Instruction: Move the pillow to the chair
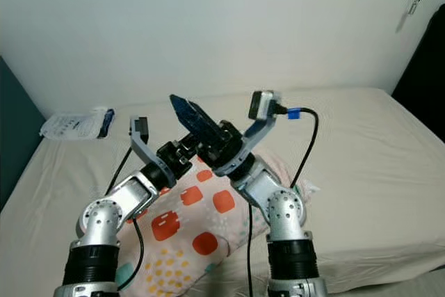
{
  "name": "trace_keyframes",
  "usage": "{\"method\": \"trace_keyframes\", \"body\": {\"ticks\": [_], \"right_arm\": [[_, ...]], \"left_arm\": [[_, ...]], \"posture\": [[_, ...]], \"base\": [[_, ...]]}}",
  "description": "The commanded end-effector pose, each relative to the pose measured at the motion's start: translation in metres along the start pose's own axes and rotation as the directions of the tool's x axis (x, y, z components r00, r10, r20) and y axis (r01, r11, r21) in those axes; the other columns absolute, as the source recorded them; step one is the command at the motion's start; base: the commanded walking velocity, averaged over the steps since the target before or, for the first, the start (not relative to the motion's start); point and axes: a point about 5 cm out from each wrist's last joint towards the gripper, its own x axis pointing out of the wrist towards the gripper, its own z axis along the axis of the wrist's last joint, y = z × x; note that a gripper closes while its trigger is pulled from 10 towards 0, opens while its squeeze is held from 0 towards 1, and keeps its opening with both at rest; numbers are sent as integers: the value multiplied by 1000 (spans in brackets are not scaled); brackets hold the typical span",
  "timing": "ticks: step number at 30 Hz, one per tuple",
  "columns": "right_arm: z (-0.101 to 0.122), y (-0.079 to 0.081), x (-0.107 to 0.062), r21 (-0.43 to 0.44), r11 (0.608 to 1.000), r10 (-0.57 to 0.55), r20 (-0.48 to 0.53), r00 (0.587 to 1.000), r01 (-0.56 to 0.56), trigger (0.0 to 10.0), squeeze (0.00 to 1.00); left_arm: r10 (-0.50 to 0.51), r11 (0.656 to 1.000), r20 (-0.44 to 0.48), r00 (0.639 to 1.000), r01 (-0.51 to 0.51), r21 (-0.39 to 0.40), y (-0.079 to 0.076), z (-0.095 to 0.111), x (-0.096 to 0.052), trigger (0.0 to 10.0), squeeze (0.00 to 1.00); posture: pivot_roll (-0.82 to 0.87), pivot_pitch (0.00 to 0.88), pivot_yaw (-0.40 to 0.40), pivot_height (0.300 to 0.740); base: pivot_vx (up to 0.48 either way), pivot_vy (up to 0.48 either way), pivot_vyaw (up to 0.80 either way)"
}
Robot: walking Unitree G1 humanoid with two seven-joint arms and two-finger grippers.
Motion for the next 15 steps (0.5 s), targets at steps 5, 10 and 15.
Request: {"method": "trace_keyframes", "body": {"ticks": [5,10,15], "right_arm": [[-14,-13,-5,26,993,-116,-20,993,117,10000,0],[-10,-1,1,10,1000,-25,-2,1000,25,10000,0],[1,28,12,4,985,174,45,984,-174,10000,0]], "left_arm": [[-53,999,4,999,53,1,-10,3,3,10000,0],[-40,999,-2,999,40,3,-7,1,1,10000,0],[-4,1000,-8,1000,4,-5,1,0,-1,10000,0]], "posture": [[77,0,26,740],[80,0,26,740],[78,0,29,740]], "base": [[0,0,0],[0,0,0],[0,0,0]]}}
